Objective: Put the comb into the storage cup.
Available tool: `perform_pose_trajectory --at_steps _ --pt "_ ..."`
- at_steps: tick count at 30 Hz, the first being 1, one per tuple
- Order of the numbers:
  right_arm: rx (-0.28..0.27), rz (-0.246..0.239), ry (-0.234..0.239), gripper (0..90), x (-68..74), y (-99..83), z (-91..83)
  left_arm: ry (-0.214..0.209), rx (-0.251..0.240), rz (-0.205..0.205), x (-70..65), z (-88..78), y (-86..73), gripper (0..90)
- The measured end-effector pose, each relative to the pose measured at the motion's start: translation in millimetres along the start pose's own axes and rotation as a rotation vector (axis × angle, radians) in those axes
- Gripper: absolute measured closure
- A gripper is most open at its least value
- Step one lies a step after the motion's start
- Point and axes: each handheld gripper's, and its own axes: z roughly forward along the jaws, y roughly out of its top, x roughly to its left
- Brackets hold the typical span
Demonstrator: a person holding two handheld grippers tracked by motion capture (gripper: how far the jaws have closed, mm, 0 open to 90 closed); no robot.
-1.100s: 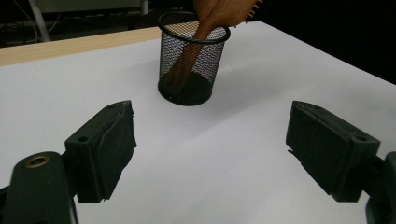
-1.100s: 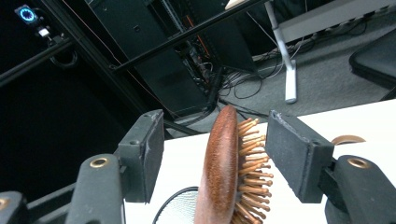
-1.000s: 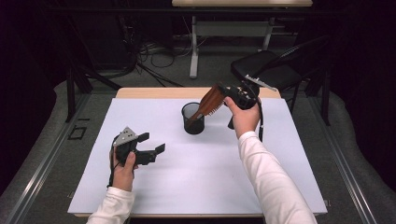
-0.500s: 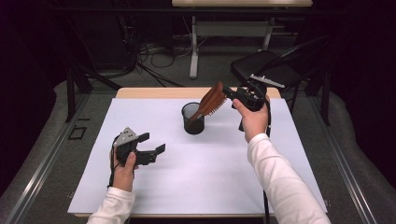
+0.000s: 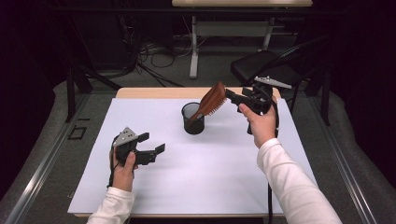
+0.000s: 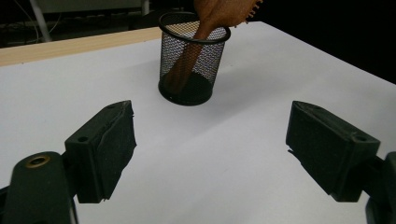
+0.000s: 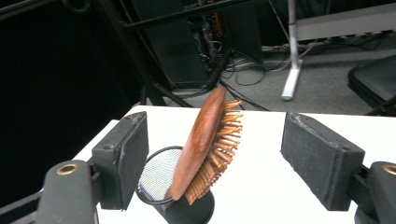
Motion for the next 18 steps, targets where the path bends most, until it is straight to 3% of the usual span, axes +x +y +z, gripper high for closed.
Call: perform_pose_trajectory --at_steps 6,14,18 --pt "0.000 -0.056 0.030 17.3 2.1 -1.2 -10.3 -0.001 0.006 0.001 -0.8 0.7 0.0 15.8" --pt "0.010 -0.058 0.039 12.9 3.2 -4.5 -16.8 -0.002 0.002 -0.002 -0.1 0.3 0.0 15.8" --pt "0.011 -0.057 0.043 2.8 4.2 -5.1 -16.4 -0.003 0.003 -0.001 0.5 0.0 0.1 15.8"
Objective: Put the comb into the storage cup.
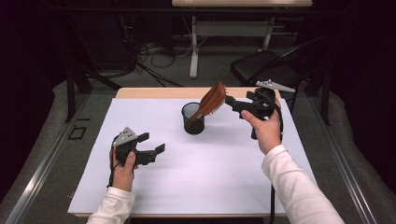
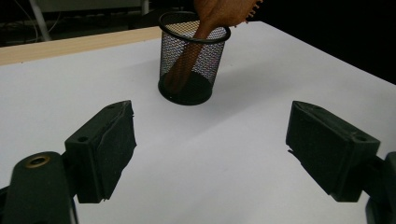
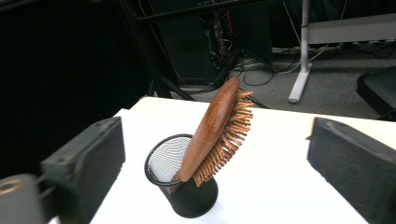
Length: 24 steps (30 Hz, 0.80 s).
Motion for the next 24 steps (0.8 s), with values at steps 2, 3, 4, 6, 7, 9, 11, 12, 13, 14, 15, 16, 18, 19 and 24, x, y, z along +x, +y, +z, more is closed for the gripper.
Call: perform_pose_trajectory --at_steps 2,3,4,6,7,9,11,12,13,14,15,16,18,19,24 --pt "-0.001 0.000 0.007 1.1 0.5 0.0 0.3 0.001 -0.002 -0.003 0.5 -0.1 0.1 15.8" --pt "-0.001 -0.002 0.010 0.0 0.7 -0.1 0.4 0.002 -0.001 -0.003 0.8 -0.5 0.3 15.8" --pt "0.000 -0.007 0.013 0.0 0.9 -0.2 0.3 0.001 -0.002 -0.003 1.1 -0.7 0.4 15.8" --pt "0.005 -0.019 0.011 0.0 1.4 -0.4 0.0 0.002 -0.005 -0.007 1.6 -1.0 0.7 15.8" --pt "0.010 -0.021 0.007 0.0 1.4 -0.6 -0.5 0.000 -0.007 -0.009 1.8 -1.0 0.8 15.8" --pt "0.020 -0.017 0.013 0.0 0.8 -1.0 -1.7 0.000 -0.008 -0.010 2.1 -0.8 1.0 15.8" --pt "0.028 -0.029 0.015 0.0 0.1 -1.1 -3.1 -0.001 -0.008 -0.011 1.9 -0.7 0.9 15.8" --pt "0.030 -0.035 0.018 0.0 -0.3 -1.1 -3.9 -0.002 -0.007 -0.010 1.8 -0.7 1.0 15.8" --pt "0.033 -0.042 0.020 0.0 -0.7 -1.0 -4.7 -0.003 -0.006 -0.008 1.8 -0.8 1.0 15.8" --pt "0.036 -0.050 0.024 0.0 -1.2 -1.1 -5.4 -0.004 -0.006 -0.007 1.8 -1.0 1.1 15.8" --pt "0.040 -0.059 0.024 0.0 -1.6 -1.1 -6.2 -0.005 -0.005 -0.005 1.9 -1.3 1.4 15.8" --pt "0.048 -0.078 0.024 0.0 -2.0 -1.1 -7.0 -0.005 -0.004 -0.004 1.9 -1.6 1.8 15.8" --pt "0.057 -0.105 0.021 0.0 -1.7 -1.1 -8.2 -0.009 -0.006 -0.007 2.4 -2.1 2.2 15.8" --pt "0.061 -0.117 0.019 0.0 -1.4 -1.1 -8.7 -0.008 -0.008 -0.008 2.8 -2.3 2.4 15.8" --pt "0.076 -0.135 0.024 0.0 -0.9 -0.4 -10.5 -0.011 -0.009 -0.013 4.9 -3.5 3.6 15.8"
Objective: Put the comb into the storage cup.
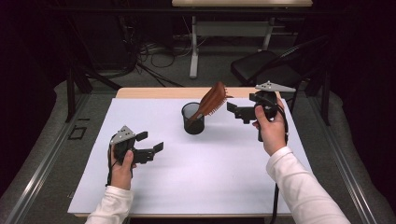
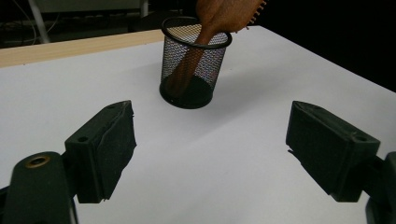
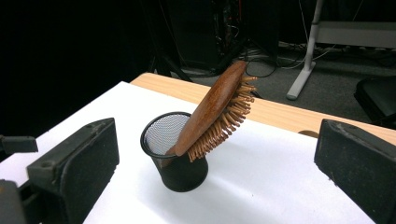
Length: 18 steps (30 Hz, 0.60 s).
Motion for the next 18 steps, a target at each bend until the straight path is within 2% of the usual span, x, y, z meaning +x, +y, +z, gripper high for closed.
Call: perform_pose_trajectory --at_steps 10,13,18 --pt "0.046 -0.032 0.017 0.1 1.6 -1.3 -0.7 -0.004 -0.002 -0.006 2.5 -4.5 2.4 15.8" --pt "0.060 -0.057 0.011 0.1 4.2 -2.5 -1.6 -0.018 0.003 0.009 2.6 -5.6 3.6 15.8" --pt "0.075 -0.070 0.014 0.1 7.7 -5.8 -3.0 -0.032 0.013 0.024 2.4 -7.9 5.9 15.8"
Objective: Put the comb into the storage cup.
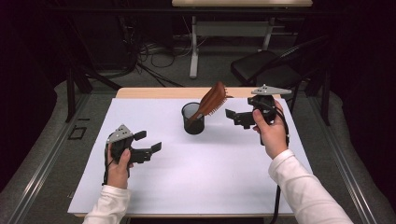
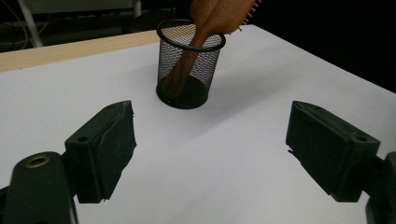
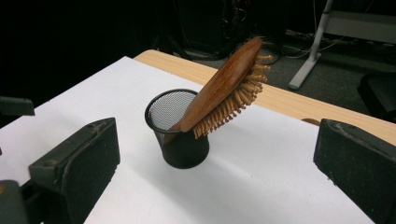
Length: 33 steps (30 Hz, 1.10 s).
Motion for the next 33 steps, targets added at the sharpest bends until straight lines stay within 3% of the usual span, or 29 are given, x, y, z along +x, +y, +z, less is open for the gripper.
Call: perform_pose_trajectory --at_steps 9,19,27,33 --pt "0.037 -0.022 0.014 0.2 8.1 -6.3 -5.5 -0.065 0.028 0.050 -2.7 -7.1 8.3 15.8" --pt "0.041 -0.051 0.037 0.9 21.4 -17.9 -18.3 -0.084 0.052 0.051 -3.6 -13.1 13.9 15.8" --pt "0.041 -0.043 0.061 1.2 26.2 -32.1 -32.0 -0.082 0.062 0.060 -3.0 -19.3 19.1 15.8" --pt "0.034 -0.031 0.052 1.3 23.7 -43.4 -48.0 -0.087 0.061 0.062 -6.3 -21.1 23.4 15.8"
